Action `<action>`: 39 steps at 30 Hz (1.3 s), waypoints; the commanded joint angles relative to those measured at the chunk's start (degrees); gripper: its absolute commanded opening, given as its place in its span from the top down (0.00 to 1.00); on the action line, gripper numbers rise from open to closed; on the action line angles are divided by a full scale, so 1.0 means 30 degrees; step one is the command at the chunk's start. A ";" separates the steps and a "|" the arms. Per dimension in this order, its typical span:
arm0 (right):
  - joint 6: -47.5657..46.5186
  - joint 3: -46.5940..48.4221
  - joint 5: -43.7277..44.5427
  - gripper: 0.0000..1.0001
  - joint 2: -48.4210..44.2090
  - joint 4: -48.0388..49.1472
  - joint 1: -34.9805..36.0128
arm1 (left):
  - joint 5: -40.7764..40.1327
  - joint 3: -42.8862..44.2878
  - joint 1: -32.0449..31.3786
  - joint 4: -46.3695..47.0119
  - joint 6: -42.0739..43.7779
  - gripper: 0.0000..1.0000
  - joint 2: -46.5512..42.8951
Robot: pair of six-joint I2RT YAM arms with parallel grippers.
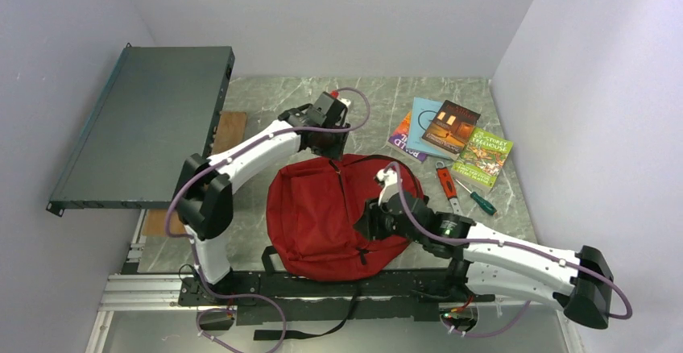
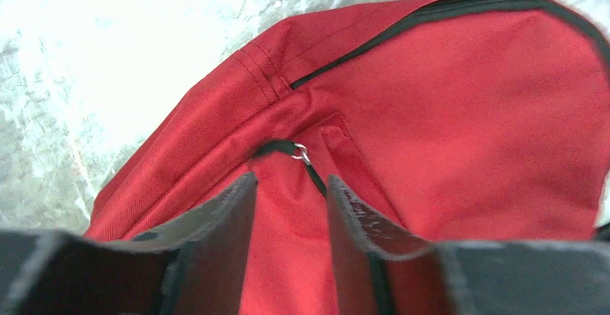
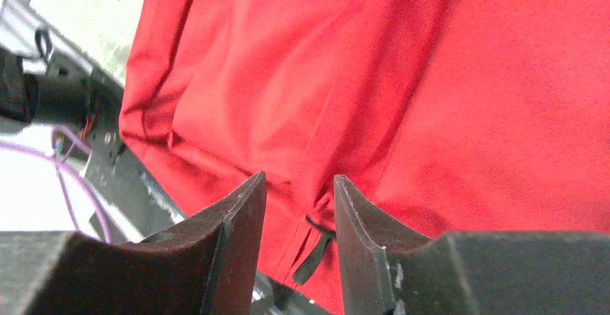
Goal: Pack the student bag
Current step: Zip the student bag at the center of the board, then unzip the student bag at the center of the board.
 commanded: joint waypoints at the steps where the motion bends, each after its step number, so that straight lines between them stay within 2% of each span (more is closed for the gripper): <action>1: -0.1425 0.2198 0.1985 0.57 -0.0566 -0.2805 -0.1848 | 0.1188 -0.0810 0.0129 0.0431 0.0185 0.46 -0.2696; 6: -0.2615 0.3118 0.1471 0.55 0.0251 -0.4761 -0.7182 | 0.1948 -0.2589 0.0130 0.0659 -0.0242 0.10 -0.5411; 9: -0.2718 0.3504 0.0132 0.53 0.0908 -0.5503 -1.0472 | 0.3074 -0.4043 0.0148 0.0943 -0.0786 0.01 -0.7017; 12: -0.2735 0.3499 -0.1632 0.51 0.1428 -0.5915 -1.2689 | 0.5976 -0.6353 0.0083 0.2425 -0.1784 0.00 -0.8585; 15: -0.2848 0.3382 -0.3409 0.44 0.1773 -0.6135 -1.3442 | 0.7079 -0.8539 -0.0647 0.4474 -0.3030 0.00 -0.9238; 21: -0.2419 0.3527 -0.5955 0.40 0.2022 -0.6817 -1.3297 | 0.5641 -0.8736 -0.3164 0.5106 -0.3800 0.01 -0.6619; 23: -0.2118 0.3506 -0.6085 0.40 0.1509 -0.7057 -1.2382 | 0.4469 -0.8498 -0.3618 0.5067 -0.3573 0.03 -0.5719; 27: -0.0432 0.3561 -0.4081 0.40 0.1368 -0.8116 -0.8027 | 0.3495 -0.8408 -0.3622 0.4940 -0.3306 0.26 -0.4332; 31: 0.1703 0.2054 -0.5065 0.44 0.1621 -0.6362 -0.5163 | 0.2814 -0.8503 -0.3615 0.5113 -0.3086 0.40 -0.3642; 33: 0.2246 0.1245 -0.5514 0.46 0.1658 -0.4867 -0.3993 | 0.2560 -0.8622 -0.3434 0.5149 -0.3066 0.67 -0.3628; 34: 0.2208 0.0829 -0.5837 0.46 0.1622 -0.3895 -0.3533 | 0.2637 -0.8735 -0.3289 0.5236 -0.3097 0.78 -0.3715; 37: 0.1597 -0.0230 -0.6663 0.45 0.1502 -0.1149 -0.3017 | 0.3706 -0.9667 -0.2421 0.6196 -0.3353 0.97 -0.4655; 39: 0.0806 -0.0488 -0.6728 0.44 0.1768 -0.0047 -0.3015 | 0.4325 -1.0349 -0.1807 0.6743 -0.3574 1.00 -0.5408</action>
